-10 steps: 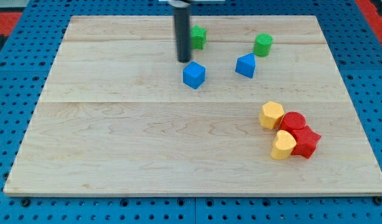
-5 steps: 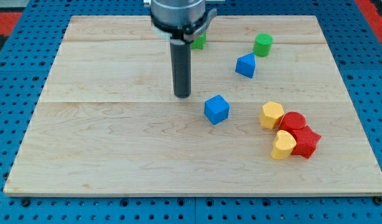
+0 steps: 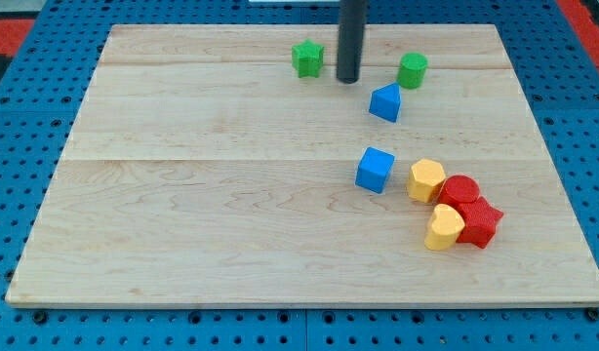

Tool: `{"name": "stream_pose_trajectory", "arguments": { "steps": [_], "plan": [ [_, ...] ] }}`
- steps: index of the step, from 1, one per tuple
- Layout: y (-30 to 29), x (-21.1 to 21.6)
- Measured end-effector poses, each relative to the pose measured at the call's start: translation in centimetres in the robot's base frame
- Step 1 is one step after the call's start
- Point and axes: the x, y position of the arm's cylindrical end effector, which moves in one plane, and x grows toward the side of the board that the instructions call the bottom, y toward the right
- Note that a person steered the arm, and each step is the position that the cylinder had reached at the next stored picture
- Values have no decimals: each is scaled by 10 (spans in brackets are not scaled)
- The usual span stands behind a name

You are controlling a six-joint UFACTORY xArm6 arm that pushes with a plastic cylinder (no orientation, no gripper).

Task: Move the blue blocks close to each other

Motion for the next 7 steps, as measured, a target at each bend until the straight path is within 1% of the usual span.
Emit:
{"name": "stream_pose_trajectory", "arguments": {
  "steps": [1,2,3,4,5,6,7],
  "plan": [
    [44,37],
    [28,74],
    [4,65],
    [-8,86],
    [4,128],
    [-2,74],
    [52,90]
  ]
}}
